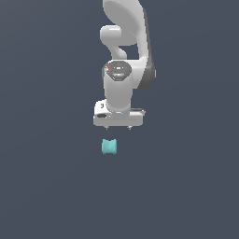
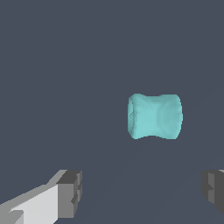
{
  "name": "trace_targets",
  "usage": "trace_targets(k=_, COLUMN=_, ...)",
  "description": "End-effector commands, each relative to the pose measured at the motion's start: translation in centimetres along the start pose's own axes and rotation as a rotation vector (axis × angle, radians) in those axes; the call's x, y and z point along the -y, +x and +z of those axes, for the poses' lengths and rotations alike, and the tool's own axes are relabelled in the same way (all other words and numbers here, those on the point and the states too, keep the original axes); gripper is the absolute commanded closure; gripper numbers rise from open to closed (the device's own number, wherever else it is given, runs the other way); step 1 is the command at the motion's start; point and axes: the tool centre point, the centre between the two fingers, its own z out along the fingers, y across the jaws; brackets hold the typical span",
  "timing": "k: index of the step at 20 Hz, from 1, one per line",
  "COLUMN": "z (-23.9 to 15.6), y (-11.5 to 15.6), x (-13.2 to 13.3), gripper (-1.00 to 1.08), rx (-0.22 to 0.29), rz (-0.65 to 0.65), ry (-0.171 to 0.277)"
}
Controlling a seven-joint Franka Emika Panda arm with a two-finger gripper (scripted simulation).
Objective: Pick up the object and move it to a goal position.
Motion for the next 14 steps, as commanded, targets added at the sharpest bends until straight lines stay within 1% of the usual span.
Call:
trace_targets(k=1, z=0.00, y=0.00, x=0.00, gripper=-0.92, rx=0.000, rz=0.000, ry=0.000)
trace_targets(k=14, z=-0.35, y=-0.59, x=-0.52, gripper=-0.92, rx=0.012, rz=-0.025, ry=0.001)
